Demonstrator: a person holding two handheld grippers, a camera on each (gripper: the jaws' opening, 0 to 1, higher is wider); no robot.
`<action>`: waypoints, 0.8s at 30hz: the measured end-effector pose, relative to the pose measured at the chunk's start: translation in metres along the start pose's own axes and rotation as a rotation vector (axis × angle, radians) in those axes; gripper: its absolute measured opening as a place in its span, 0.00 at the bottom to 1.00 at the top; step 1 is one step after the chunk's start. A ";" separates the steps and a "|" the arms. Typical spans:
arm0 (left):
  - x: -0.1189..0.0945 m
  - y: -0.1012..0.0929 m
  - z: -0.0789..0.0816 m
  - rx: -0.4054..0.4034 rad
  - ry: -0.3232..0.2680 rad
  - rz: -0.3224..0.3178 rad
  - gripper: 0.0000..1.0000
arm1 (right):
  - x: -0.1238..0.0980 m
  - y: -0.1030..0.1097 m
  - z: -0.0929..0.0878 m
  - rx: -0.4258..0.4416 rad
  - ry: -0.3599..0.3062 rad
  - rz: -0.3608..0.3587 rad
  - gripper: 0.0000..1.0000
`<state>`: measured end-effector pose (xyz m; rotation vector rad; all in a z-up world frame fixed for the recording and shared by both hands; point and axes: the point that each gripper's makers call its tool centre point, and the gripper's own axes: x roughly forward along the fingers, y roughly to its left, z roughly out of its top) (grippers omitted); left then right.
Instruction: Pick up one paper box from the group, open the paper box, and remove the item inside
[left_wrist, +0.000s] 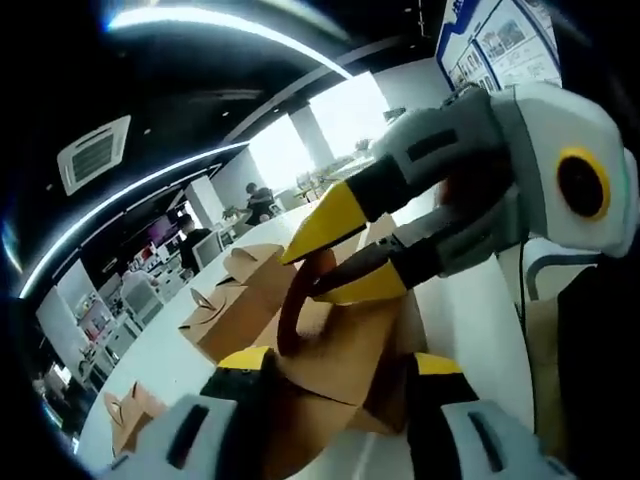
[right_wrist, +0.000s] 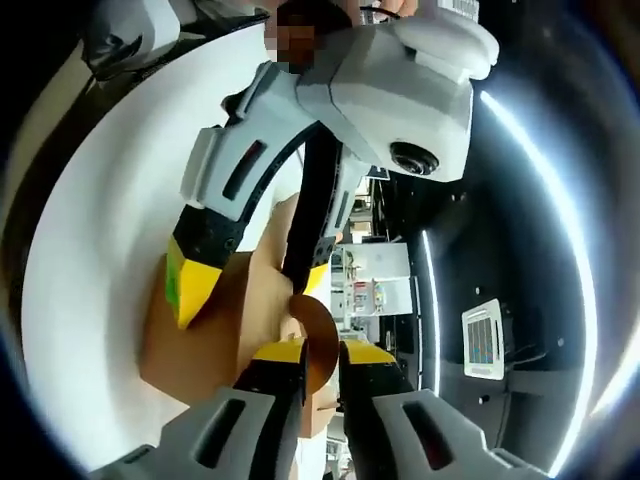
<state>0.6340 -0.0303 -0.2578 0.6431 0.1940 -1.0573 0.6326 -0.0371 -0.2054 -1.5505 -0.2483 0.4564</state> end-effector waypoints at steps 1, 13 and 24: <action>0.000 0.000 0.000 0.000 0.000 -0.001 0.54 | -0.001 0.001 0.000 0.000 -0.001 0.000 0.13; 0.001 0.001 -0.001 -0.001 0.001 0.003 0.55 | 0.000 -0.002 -0.002 0.058 0.001 -0.020 0.19; 0.000 -0.001 0.000 0.002 0.000 0.005 0.55 | 0.008 -0.004 -0.006 0.128 0.011 -0.012 0.26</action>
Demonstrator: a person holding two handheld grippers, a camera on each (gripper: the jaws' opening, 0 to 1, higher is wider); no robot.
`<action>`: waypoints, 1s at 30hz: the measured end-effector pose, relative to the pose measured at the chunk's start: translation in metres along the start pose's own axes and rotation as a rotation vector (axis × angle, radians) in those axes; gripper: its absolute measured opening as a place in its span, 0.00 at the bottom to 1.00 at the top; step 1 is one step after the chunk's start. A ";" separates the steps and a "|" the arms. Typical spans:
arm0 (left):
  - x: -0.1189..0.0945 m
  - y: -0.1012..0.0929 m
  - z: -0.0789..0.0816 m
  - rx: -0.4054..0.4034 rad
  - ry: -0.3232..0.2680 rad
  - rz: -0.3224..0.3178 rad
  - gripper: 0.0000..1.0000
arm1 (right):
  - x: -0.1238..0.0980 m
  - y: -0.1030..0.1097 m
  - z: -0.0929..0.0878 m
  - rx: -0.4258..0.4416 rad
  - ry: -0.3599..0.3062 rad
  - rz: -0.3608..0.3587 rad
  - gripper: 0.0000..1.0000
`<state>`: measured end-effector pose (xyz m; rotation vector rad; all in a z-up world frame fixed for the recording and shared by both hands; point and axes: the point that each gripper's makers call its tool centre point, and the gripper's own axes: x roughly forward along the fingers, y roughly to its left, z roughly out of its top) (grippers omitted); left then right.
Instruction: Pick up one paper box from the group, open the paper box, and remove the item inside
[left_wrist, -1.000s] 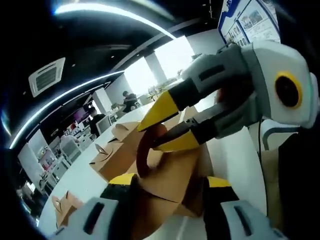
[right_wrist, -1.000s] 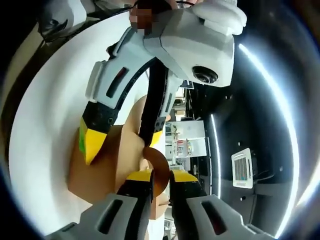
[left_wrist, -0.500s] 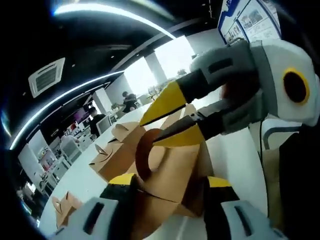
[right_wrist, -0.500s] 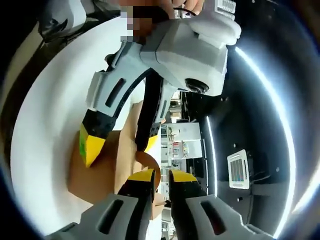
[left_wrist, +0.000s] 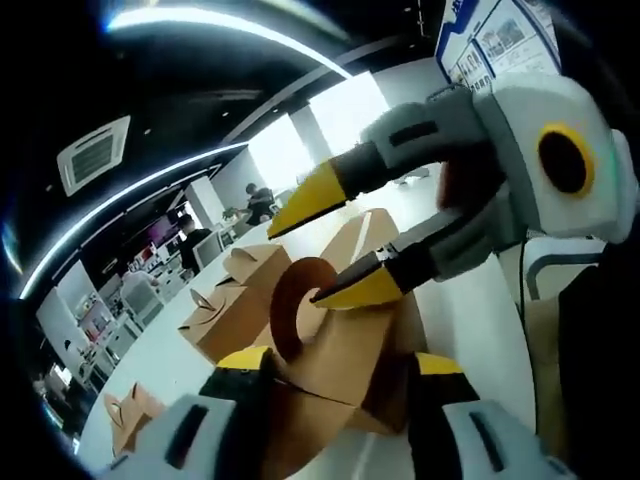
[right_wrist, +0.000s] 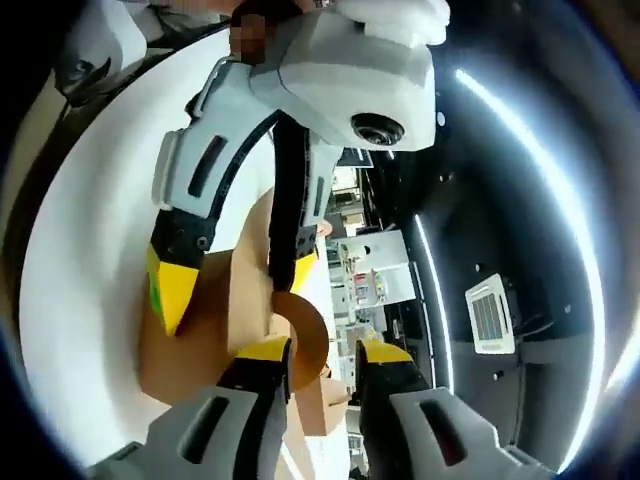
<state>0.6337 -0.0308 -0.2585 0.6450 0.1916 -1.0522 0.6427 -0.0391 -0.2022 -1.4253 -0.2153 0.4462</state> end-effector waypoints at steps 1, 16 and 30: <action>0.000 0.000 0.000 0.002 0.001 0.000 0.55 | 0.001 0.000 0.000 -0.001 -0.001 0.002 0.26; -0.001 -0.006 0.003 0.018 0.002 -0.006 0.57 | 0.006 -0.010 -0.001 0.029 0.009 -0.008 0.27; 0.001 -0.001 0.001 0.011 0.001 -0.003 0.56 | 0.002 -0.007 -0.003 0.063 0.006 -0.007 0.22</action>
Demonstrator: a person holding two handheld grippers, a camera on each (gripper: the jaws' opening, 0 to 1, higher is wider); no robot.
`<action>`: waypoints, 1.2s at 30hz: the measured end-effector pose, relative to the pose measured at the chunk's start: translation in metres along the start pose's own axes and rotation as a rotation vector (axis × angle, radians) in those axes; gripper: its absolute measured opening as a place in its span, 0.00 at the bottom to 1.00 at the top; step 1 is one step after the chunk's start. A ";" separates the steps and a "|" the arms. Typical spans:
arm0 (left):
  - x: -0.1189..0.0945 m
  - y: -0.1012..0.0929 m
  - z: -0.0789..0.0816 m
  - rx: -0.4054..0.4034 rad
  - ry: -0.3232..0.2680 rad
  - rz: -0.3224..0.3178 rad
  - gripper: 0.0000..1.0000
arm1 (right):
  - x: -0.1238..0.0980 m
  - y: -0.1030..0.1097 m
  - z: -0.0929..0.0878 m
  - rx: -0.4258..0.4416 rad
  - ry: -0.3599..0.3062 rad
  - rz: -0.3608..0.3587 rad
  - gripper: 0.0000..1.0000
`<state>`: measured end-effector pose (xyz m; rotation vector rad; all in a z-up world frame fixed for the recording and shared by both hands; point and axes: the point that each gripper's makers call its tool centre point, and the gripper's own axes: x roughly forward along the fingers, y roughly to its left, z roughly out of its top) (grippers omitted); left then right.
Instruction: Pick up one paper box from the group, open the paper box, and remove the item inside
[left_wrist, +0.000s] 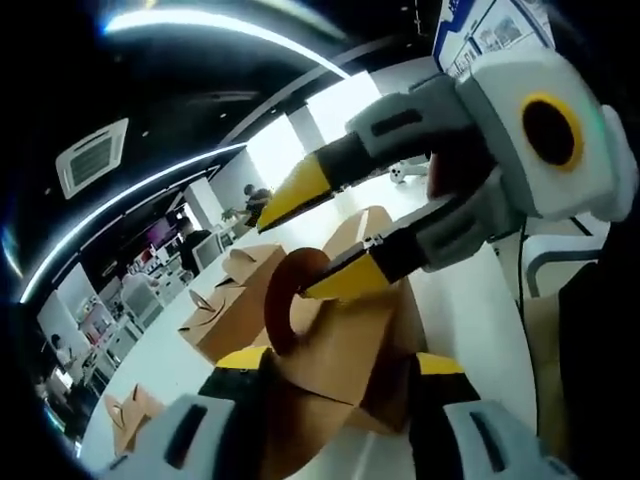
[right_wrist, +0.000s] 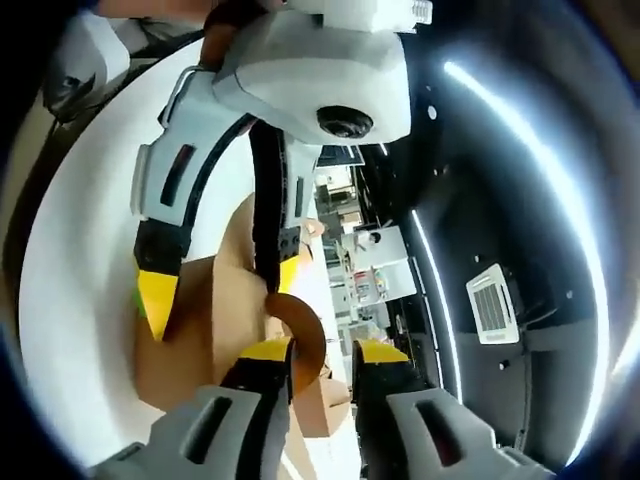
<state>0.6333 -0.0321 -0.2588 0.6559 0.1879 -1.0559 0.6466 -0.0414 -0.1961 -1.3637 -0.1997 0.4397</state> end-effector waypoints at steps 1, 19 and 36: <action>0.000 0.000 0.000 0.000 0.001 0.001 0.56 | 0.000 0.000 -0.001 0.003 0.003 0.001 0.22; -0.001 0.001 -0.001 -0.009 -0.008 0.004 0.56 | -0.003 0.000 0.001 -0.016 -0.003 -0.012 0.19; 0.002 0.001 -0.001 0.004 0.017 0.021 0.56 | -0.006 0.001 0.001 -0.026 -0.011 -0.020 0.18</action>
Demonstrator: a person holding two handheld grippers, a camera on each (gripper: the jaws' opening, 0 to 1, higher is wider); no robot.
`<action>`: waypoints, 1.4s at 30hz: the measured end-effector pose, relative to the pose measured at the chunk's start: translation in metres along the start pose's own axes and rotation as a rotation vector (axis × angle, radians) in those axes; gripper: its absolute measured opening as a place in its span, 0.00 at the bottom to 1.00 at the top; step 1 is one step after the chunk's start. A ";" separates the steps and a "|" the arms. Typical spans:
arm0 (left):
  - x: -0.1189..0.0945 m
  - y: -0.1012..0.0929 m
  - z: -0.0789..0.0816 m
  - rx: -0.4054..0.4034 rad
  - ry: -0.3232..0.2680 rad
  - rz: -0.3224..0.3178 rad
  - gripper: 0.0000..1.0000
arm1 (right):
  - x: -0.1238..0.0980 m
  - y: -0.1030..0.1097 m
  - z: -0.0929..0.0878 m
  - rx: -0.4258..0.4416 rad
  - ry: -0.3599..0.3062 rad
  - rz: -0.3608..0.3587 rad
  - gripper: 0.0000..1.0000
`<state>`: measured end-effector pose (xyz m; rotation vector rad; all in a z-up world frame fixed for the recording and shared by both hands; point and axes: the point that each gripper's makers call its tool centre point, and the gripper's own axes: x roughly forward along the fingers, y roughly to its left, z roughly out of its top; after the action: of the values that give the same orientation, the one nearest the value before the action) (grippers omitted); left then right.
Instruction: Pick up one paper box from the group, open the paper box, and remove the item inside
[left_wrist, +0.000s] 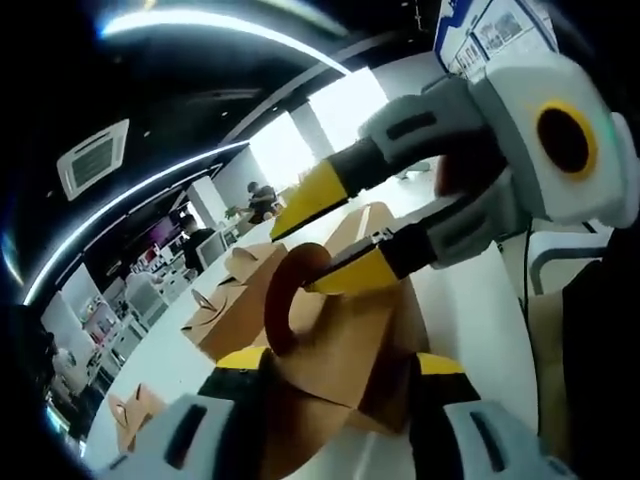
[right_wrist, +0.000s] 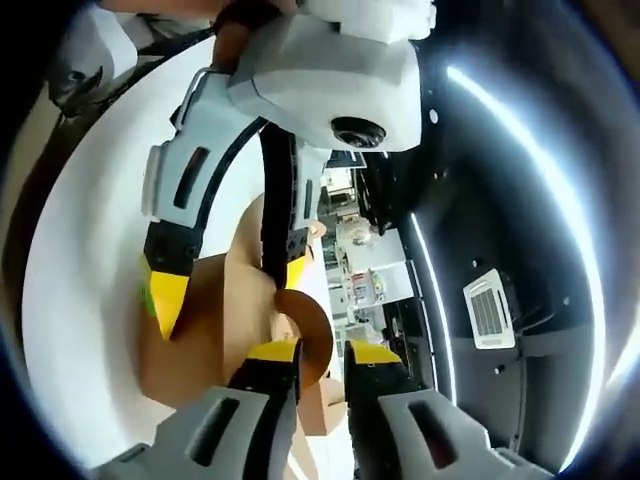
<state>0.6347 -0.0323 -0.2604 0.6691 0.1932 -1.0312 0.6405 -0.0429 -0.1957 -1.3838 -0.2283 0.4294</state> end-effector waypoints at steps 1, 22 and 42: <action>0.000 0.000 0.000 0.003 0.004 0.002 0.56 | 0.000 0.000 0.000 0.003 0.000 0.000 0.18; -0.031 0.004 0.045 -0.328 -0.271 -0.268 0.63 | 0.000 -0.008 -0.002 -0.004 -0.025 -0.024 0.18; -0.005 -0.015 0.020 -0.159 -0.113 -0.404 0.73 | -0.006 -0.008 0.000 -0.004 -0.082 -0.048 0.17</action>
<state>0.6166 -0.0456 -0.2489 0.4328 0.3169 -1.4202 0.6366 -0.0461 -0.1869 -1.3630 -0.3291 0.4465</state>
